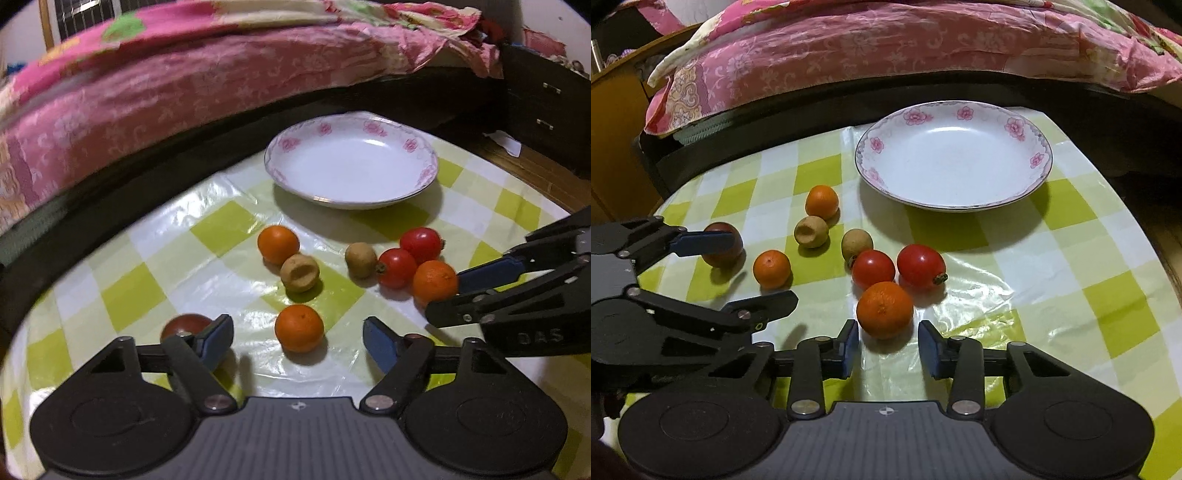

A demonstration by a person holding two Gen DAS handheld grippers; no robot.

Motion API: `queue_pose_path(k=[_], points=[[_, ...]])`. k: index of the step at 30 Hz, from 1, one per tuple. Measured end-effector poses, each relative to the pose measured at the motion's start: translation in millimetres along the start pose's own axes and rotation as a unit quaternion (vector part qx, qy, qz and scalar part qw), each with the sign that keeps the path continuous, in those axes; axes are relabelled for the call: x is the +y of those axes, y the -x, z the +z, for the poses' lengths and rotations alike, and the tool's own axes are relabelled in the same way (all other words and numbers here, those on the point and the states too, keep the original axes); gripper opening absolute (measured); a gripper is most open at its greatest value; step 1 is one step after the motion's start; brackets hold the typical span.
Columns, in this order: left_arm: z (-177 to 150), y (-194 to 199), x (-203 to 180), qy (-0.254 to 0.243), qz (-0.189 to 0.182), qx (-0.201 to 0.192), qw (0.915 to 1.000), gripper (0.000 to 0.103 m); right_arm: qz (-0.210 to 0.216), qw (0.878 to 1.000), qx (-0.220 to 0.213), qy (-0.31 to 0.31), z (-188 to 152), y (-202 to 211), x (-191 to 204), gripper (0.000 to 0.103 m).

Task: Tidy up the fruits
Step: 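Grasp the large mandarin with the left tool while the right tool grasps a small tangerine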

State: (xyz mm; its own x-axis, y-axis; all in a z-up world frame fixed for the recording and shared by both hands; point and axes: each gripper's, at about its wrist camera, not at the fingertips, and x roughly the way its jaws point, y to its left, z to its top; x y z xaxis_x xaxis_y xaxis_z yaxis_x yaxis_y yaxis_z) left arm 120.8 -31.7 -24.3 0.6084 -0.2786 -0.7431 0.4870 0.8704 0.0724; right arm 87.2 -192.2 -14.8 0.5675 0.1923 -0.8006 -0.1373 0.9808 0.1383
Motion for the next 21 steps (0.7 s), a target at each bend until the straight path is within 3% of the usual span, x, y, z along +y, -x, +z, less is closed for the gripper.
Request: queue_pose_path(k=[3, 11, 13, 21], points=[[1.7, -8.1, -0.5, 0.007, -0.019, 0.016, 0.9997, 0.066, 0.002, 1.000, -0.001, 0.003, 0.4, -0.3, 0.7, 0.035], [5.8, -13.4, -2.8, 0.012, -0.027, 0.020, 0.9994, 0.061, 0.011, 1.000, -0.002, -0.001, 1.5, 0.5, -3.6, 0.031], [6.6, -12.5, -3.4, 0.013, -0.027, 0.021, 0.9993, 0.052, 0.013, 1.000, -0.002, -0.003, 2.0, 0.8, -4.0, 0.031], [7.0, -11.6, -5.2, 0.005, -0.027, 0.022, 0.9994, 0.048, 0.007, 1.000, -0.010, 0.009, 3.1, -1.3, 2.1, 0.037]])
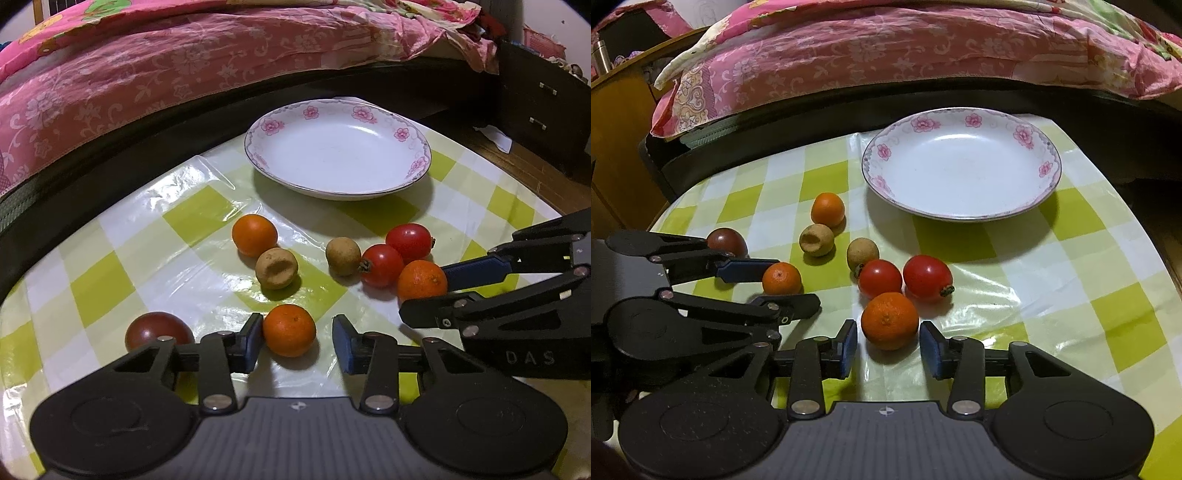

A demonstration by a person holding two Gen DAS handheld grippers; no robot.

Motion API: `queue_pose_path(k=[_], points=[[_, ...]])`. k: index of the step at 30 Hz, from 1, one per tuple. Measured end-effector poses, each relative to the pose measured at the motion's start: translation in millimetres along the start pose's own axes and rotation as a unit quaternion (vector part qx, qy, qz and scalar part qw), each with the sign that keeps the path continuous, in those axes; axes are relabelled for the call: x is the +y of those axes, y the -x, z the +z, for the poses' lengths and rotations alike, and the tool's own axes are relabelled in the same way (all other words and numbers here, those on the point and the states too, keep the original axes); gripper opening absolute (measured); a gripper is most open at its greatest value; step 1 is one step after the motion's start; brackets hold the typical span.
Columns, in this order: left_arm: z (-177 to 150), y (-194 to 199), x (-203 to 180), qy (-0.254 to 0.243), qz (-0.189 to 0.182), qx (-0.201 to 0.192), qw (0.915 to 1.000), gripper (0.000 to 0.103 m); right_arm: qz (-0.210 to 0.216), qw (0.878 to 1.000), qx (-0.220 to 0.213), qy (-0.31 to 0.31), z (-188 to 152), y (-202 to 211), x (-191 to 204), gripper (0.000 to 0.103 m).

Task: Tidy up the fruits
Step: 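Grasp the large mandarin with the left tool while the right tool grasps a small tangerine, then carry both oranges over the white plate and open both tools to release them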

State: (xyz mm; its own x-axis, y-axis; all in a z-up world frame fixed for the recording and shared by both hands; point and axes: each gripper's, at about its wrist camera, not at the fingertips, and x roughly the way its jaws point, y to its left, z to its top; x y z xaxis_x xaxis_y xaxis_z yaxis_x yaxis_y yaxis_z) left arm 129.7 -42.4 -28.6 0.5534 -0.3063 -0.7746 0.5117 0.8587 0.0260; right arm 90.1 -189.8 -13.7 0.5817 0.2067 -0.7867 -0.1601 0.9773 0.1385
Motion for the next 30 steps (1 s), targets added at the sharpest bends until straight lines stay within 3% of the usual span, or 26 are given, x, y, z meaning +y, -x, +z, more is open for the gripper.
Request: queue_pose_path(k=[8, 11, 15, 30], points=[[0.5, 0.6, -1.8, 0.002, 0.005, 0.004, 1.0000, 0.048, -0.019, 1.000, 0.002, 0.013, 1.5, -3.0, 5.6, 0.031], [1.4, 1.4, -1.8, 0.004, 0.003, 0.007, 1.0000, 0.039, -0.016, 1.000, 0.004, 0.005, 1.5, -1.9, 3.5, 0.030], [2.5, 4.0, 0.9, 0.015, -0.005, 0.010, 0.9998, 0.038, -0.007, 1.000, 0.003, -0.004, 4.0, 1.1, 5.2, 0.029], [37.4, 12.6, -1.4, 0.033, -0.004, -0.029, 0.9990, 0.036, -0.009, 0.999, -0.036, -0.032, 22.0, 18.1, -4.7, 0.030]])
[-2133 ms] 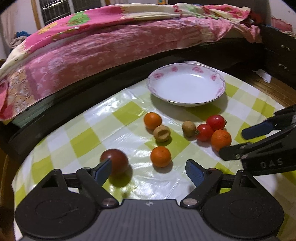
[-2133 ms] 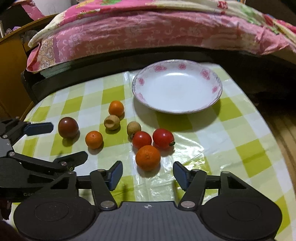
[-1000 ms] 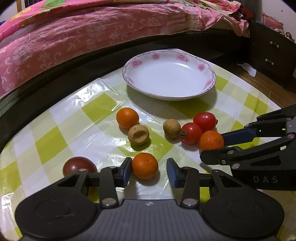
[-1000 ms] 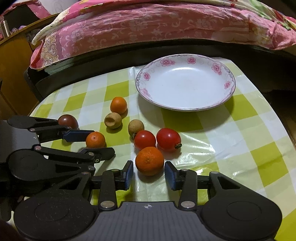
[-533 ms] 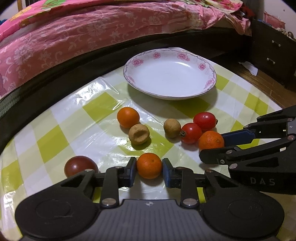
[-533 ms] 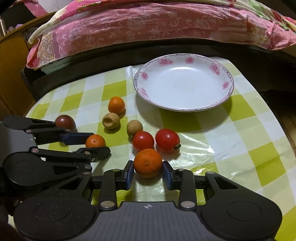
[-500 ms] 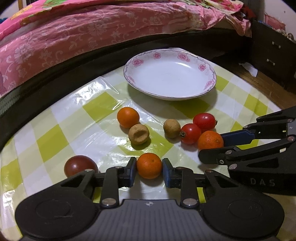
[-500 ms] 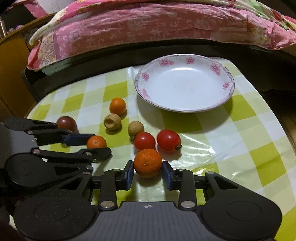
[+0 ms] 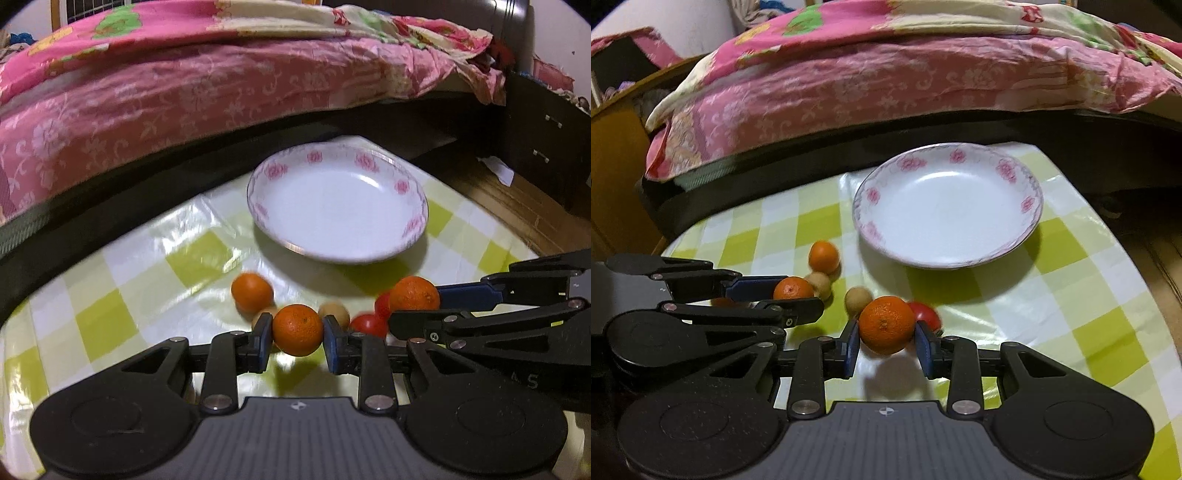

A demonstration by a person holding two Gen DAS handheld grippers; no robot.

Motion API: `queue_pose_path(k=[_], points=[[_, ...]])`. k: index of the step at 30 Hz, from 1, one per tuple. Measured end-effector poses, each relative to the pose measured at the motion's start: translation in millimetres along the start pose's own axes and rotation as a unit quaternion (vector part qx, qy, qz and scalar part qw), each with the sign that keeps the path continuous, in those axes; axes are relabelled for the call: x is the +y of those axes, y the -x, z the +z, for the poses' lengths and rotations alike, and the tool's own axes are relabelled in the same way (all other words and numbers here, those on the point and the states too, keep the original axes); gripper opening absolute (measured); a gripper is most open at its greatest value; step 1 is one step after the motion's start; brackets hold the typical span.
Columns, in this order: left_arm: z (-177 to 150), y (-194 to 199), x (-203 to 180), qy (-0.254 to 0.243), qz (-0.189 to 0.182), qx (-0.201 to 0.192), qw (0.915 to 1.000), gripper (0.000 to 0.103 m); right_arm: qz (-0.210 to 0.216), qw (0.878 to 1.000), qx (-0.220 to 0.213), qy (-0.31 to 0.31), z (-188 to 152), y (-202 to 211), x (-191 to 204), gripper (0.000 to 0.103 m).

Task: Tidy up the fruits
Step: 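Carry both oranges over the white plate and open both tools to release them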

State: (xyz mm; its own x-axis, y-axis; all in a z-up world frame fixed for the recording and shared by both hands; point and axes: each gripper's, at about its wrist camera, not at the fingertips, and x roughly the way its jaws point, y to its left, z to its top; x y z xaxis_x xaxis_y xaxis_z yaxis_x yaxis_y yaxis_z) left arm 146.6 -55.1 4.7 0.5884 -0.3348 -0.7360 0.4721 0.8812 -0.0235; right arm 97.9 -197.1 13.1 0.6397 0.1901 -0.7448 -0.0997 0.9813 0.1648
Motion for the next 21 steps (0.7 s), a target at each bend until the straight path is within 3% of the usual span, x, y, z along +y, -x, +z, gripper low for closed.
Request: queue_pose_path(k=[11, 21], points=[[38.8, -25.5, -7.2, -0.010, 0.005, -0.027, 0.9996, 0.035, -0.026, 0.999, -0.036, -0.023, 35.2, -7.9, -26.0, 0.030], [47.7, -50.1, -9.4, -0.016, 0.005, -0.023, 0.9996, 0.035, -0.033, 0.999, -0.037, -0.016, 48.6, -28.0, -47.4, 0.030]])
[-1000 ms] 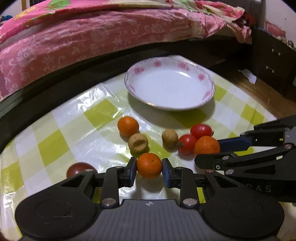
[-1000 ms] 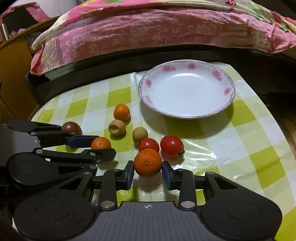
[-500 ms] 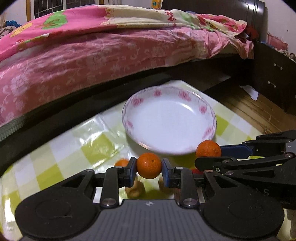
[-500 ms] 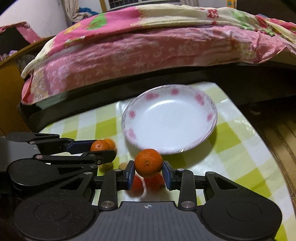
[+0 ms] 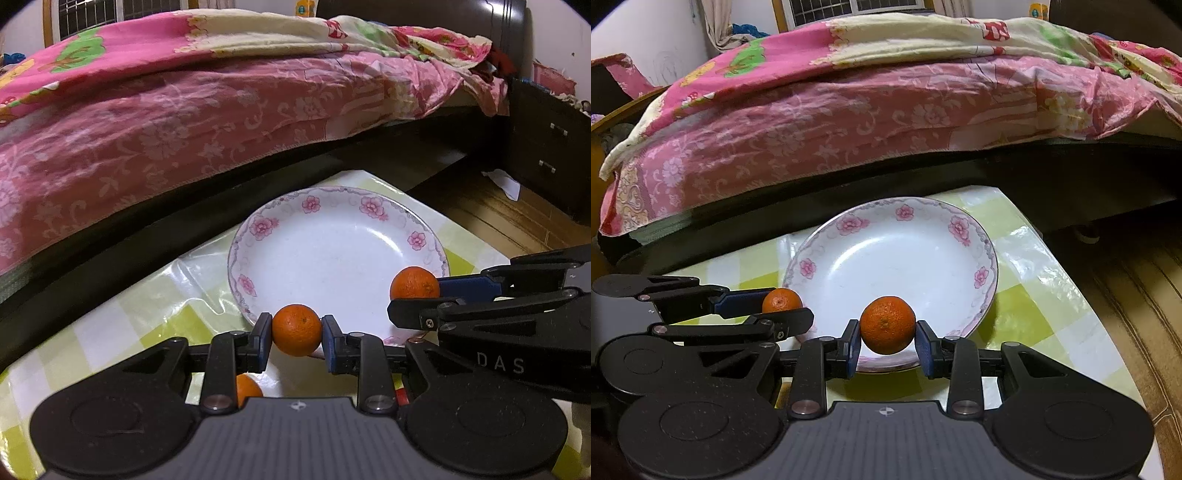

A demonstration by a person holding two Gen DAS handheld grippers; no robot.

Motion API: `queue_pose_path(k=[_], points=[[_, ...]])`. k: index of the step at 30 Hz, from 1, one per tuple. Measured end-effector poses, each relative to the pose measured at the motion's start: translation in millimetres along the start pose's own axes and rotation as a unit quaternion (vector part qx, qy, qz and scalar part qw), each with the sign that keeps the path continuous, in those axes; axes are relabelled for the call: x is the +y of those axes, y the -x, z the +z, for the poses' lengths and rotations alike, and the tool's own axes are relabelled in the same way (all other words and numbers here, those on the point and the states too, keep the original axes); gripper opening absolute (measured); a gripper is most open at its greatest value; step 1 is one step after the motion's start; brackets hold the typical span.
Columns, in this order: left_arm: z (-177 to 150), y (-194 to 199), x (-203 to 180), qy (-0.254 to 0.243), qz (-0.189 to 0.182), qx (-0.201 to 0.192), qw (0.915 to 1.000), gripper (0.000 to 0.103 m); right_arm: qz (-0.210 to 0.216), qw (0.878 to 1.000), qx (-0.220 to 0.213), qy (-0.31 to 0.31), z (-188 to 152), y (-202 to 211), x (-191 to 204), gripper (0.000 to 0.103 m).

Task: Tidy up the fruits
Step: 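Carry both oranges over the white plate and open both tools to release them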

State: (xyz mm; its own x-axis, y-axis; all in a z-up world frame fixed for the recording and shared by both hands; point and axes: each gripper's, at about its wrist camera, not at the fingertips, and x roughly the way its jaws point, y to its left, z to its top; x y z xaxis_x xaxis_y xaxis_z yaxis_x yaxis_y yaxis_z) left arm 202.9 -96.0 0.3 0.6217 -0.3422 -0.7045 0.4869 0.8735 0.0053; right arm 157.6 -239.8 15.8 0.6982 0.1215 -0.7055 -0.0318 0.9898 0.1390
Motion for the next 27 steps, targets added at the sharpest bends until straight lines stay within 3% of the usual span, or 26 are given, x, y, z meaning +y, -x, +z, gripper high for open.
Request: queue_pose_path(k=[11, 27], points=[[1.7, -3.5, -1.1, 0.002, 0.004, -0.001, 1.0000, 0.036, -0.003, 1.000, 0.002, 0.002, 0.1, -6.2, -3.2, 0.033], [8.6, 3.1, 2.4, 0.017, 0.009, -0.009, 0.9998, 0.047, -0.012, 1.000, -0.013, -0.011, 3.9, -1.7, -8.7, 0.038]])
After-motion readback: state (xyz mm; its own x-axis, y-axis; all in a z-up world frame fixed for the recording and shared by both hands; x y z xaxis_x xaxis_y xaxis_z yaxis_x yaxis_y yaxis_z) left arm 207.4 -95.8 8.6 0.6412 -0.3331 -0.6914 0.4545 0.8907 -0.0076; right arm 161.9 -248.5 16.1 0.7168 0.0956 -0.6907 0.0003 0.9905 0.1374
